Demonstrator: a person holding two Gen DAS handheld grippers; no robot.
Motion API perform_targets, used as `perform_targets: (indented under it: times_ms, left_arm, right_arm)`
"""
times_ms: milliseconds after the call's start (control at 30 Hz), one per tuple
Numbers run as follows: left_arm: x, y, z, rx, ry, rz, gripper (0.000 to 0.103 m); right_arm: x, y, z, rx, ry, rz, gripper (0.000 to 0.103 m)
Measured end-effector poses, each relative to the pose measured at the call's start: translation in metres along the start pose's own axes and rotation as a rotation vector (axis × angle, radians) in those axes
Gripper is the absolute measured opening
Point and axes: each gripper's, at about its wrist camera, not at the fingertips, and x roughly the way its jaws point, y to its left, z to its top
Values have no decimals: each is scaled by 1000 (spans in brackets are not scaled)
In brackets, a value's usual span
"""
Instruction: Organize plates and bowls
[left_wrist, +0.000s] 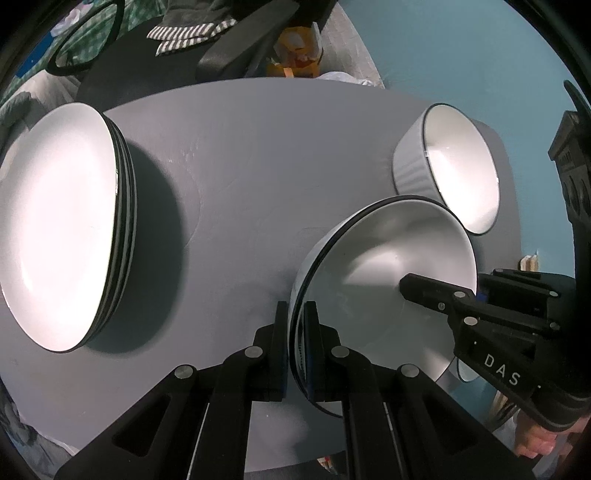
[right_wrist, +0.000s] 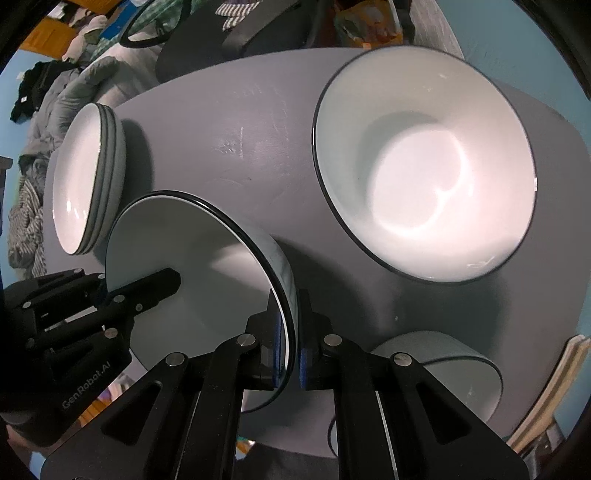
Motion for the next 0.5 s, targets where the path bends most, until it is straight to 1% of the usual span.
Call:
perform_targets:
  times_ms: [300, 433, 467, 500]
  left_arm:
    - [-24, -5, 11, 41, -21, -11, 7]
    - [-36, -13, 14, 65, -32, -13, 7]
    - [-31, -16, 17, 68, -33, -15, 7]
    - [-33, -18, 19, 73, -36, -16, 7]
  right_arm:
    - [-21, 4, -2, 13, -26, 12, 7]
    - [-32, 4, -6, 23, -36, 12, 7]
    - [-35, 4, -7, 24, -38, 12, 7]
    - [-37, 4, -7, 26, -40, 11, 7]
